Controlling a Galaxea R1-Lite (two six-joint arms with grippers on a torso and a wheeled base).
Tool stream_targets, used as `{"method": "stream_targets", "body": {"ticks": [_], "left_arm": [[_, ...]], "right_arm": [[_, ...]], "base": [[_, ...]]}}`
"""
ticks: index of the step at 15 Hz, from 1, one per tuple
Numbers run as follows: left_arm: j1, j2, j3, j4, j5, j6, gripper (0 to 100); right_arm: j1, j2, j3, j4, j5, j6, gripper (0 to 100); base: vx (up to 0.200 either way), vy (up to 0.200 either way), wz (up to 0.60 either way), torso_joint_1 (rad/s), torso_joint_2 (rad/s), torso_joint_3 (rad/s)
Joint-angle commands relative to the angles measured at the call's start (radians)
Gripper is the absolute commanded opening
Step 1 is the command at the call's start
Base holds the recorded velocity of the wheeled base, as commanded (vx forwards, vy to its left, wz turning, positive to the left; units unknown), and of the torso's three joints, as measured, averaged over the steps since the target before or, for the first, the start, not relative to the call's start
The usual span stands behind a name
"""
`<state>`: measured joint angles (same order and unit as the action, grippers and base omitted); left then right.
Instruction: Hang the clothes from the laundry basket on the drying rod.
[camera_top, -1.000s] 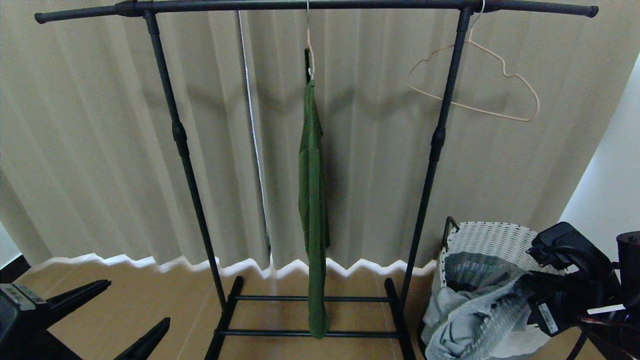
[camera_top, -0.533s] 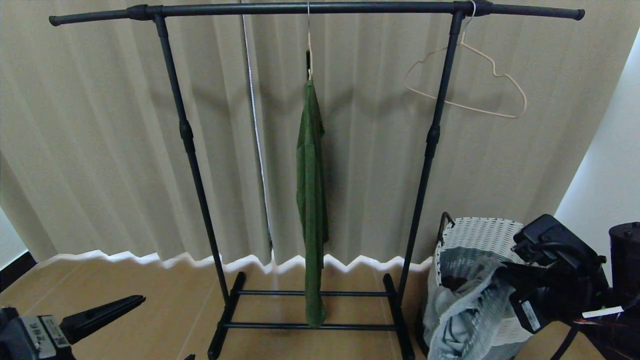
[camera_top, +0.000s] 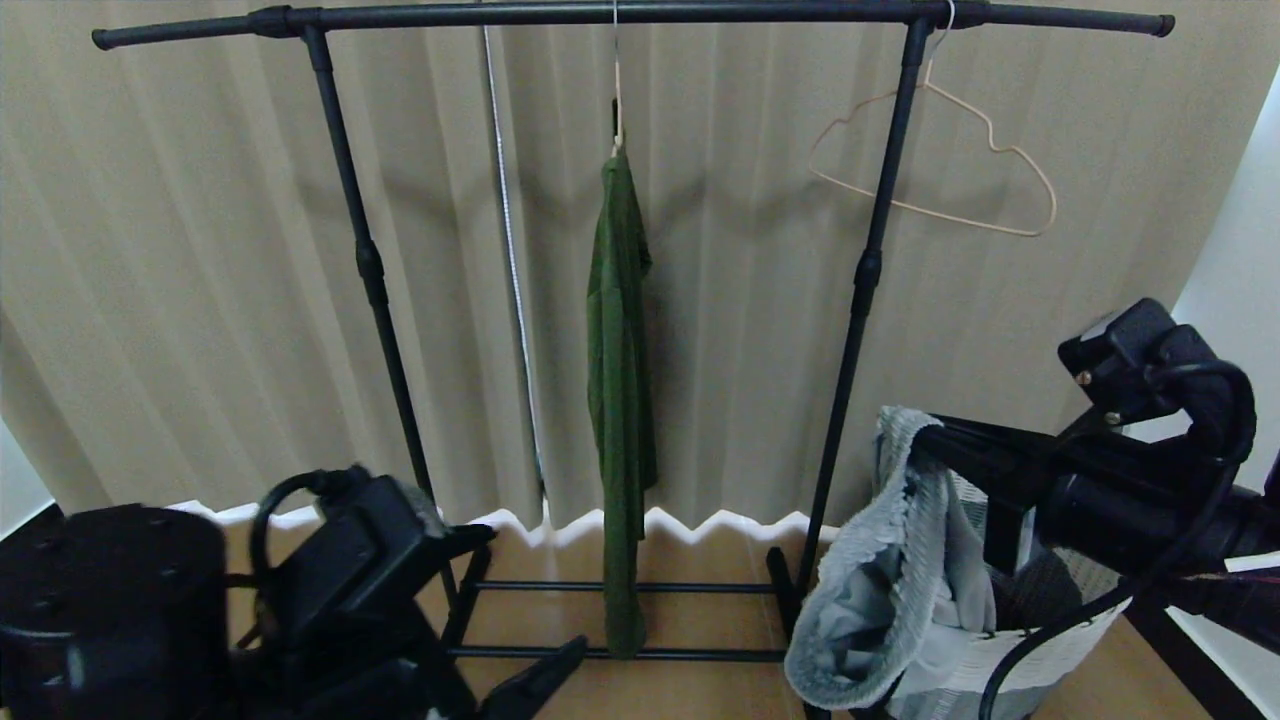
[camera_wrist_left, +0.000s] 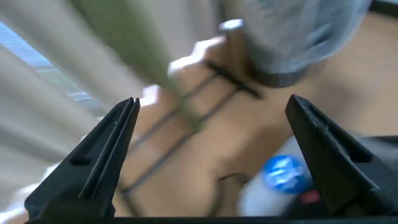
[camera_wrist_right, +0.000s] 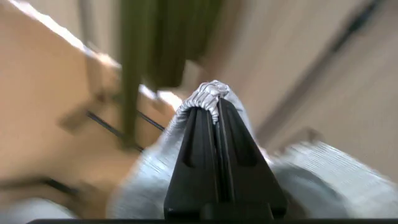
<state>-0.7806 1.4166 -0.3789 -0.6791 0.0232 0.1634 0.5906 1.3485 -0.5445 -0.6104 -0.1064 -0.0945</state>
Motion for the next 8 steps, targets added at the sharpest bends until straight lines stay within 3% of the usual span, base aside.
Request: {"method": "stream_targets", "body": {"ticks": [1, 5, 8], "left_arm": [[-0.135, 0.24, -0.17, 0.003, 0.001, -0.094, 100], [-0.173, 0.398, -0.256, 0.0, 0.012, -0.117, 100], [-0.172, 0.463, -0.294, 0.0, 0.058, -0.188, 100]], "right_arm": [[0.061, -0.003, -0.043, -0.014, 0.013, 0.067, 0], [0.084, -0.012, -0.074, -0.017, 0.059, 0.099, 0], [0.12, -0.051, -0.078, -0.015, 0.09, 0.113, 0]], "base": [[0.0, 0.0, 0.0, 0.0, 0.0, 0.0], [0.0, 0.0, 0.0, 0.0, 0.0, 0.0], [0.0, 0.0, 0.0, 0.0, 0.0, 0.0]]}}
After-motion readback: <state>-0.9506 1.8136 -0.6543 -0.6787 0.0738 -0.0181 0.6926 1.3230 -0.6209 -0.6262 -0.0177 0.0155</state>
